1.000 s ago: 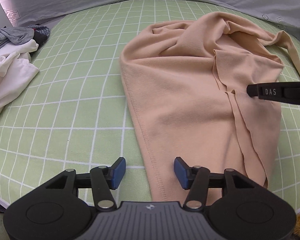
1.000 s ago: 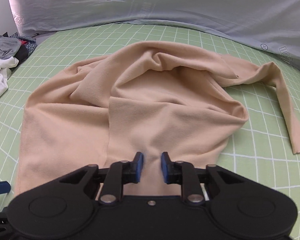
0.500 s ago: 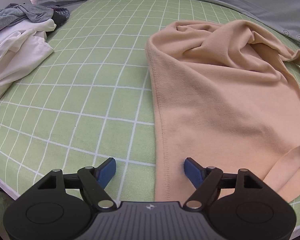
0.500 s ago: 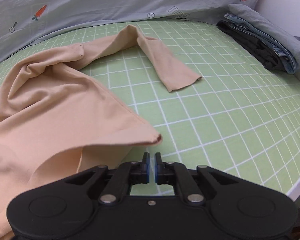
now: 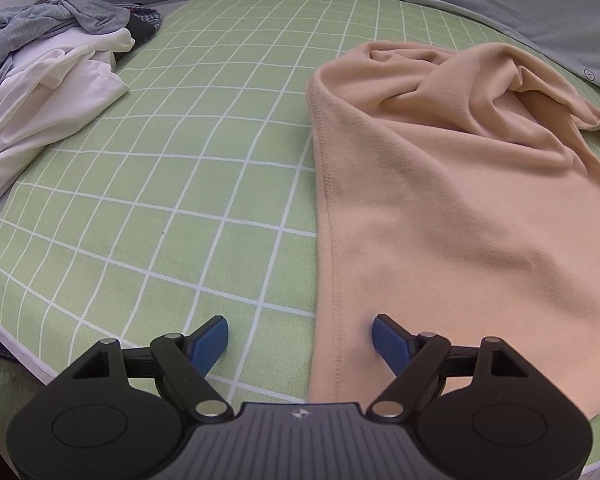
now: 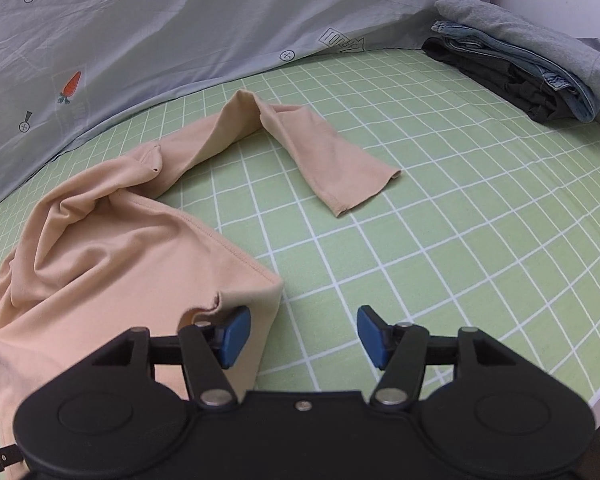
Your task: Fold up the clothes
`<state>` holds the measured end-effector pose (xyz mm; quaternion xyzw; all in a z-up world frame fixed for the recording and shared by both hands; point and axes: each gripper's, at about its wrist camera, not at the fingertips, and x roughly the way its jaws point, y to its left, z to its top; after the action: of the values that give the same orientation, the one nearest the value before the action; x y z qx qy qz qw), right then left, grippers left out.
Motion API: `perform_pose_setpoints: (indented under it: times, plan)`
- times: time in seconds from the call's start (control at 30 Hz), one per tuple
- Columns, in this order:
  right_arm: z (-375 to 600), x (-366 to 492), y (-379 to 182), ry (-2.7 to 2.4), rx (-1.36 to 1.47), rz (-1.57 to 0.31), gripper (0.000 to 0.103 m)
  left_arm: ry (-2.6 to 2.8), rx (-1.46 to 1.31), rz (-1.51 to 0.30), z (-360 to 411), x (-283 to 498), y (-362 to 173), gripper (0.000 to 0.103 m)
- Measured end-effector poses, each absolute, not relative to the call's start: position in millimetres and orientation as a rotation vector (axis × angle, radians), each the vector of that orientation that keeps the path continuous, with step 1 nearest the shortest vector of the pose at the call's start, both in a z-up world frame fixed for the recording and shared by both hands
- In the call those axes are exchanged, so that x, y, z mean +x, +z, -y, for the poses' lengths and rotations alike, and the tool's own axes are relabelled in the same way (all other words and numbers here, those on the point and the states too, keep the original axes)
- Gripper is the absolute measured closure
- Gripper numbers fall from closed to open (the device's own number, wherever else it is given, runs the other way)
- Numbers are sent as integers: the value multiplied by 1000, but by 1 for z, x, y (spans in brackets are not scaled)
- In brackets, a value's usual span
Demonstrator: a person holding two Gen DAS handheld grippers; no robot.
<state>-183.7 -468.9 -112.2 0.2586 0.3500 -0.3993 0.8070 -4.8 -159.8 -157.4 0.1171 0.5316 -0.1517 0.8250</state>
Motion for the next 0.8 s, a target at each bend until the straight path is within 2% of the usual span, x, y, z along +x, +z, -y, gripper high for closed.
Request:
perform_pose_setpoints:
  times: [0.13,0.37,0.43,0.57,0.6,0.63,0.8]
  plan:
    - [475,-190,-104,-859,553,-700,43,-304,252,-1127,162,-10,-158,22]
    - [476,-190,-131,-783,529,-821,42,-265,253,-1121,165,-17,-157,22]
    - [476,-190,-138,-761,522,-855,51,-258,255,-1118,165,-19,-157,22]
    - [474,-193,-148,-724,467,-893,62,-241,258,-1110,165,-25,-157,21]
    - [474,-195,-148,-714,442,-895,75,-235,259,-1110,165,-25,-157,20]
    - [474,-197,-147,-696,437,-894,96,-229,259,-1110,166,-26,-157,20]
    - [479,-209,-144,-672,477,-909,98,-218,261,-1119,166,-25,-158,19]
